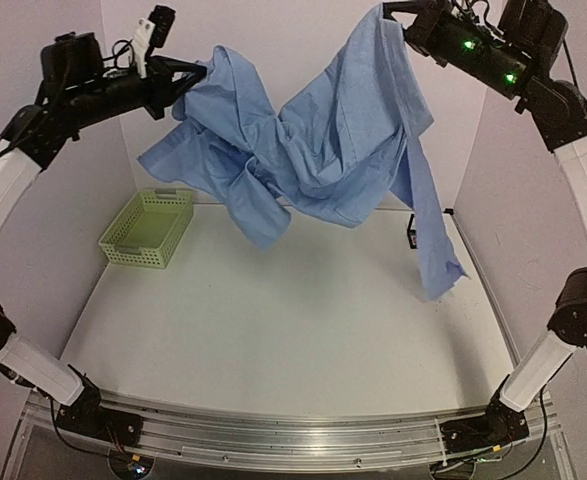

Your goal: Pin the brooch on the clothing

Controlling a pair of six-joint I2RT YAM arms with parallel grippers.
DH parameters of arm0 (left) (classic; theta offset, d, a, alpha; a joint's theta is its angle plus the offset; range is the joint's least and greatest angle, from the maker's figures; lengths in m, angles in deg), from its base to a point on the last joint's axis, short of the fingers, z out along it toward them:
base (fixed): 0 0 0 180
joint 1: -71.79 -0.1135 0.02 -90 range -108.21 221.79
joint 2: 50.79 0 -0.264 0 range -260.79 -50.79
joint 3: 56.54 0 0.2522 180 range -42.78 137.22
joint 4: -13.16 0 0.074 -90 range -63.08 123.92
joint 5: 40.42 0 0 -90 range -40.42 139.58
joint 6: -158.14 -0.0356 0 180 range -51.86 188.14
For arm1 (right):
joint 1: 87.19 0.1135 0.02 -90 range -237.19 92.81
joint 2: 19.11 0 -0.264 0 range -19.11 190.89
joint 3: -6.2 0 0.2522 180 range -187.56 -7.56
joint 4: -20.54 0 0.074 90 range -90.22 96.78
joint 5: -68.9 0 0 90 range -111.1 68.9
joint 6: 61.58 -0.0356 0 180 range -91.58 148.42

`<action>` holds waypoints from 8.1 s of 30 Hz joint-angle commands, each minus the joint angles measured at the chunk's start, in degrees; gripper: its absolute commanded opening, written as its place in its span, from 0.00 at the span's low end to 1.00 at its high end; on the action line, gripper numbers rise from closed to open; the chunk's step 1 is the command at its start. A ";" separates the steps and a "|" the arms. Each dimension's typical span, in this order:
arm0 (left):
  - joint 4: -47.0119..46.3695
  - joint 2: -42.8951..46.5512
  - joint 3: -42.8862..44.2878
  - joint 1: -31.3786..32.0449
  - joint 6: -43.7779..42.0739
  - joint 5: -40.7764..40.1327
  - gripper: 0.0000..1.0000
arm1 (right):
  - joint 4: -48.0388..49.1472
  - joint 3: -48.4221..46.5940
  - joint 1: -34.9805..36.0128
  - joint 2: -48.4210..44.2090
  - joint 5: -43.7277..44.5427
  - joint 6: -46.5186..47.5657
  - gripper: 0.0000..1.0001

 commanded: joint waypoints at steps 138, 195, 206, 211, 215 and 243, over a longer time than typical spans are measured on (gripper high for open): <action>9.91 -3.41 4.84 1.27 18.67 -1.08 0.00 | 3.82 16.32 -17.51 4.35 -11.36 -27.69 0.00; -10.04 -43.34 9.44 -14.80 -3.51 13.08 0.79 | 14.54 24.35 -16.25 30.17 -1.25 -7.54 0.53; 25.01 -17.84 -23.69 -13.40 -58.47 27.62 0.52 | 10.59 58.69 2.27 9.63 -4.96 1.02 0.54; 25.64 -11.89 -39.20 -13.32 -74.23 24.44 0.60 | 10.66 67.95 16.22 7.47 0.45 9.84 0.61; 16.97 -8.71 -48.10 -13.26 -73.87 26.48 0.67 | 10.63 68.30 24.02 11.02 6.84 15.59 0.73; 4.29 4.40 -63.91 -7.24 -66.00 31.95 0.68 | 1.02 52.30 23.12 20.22 -6.14 9.28 0.00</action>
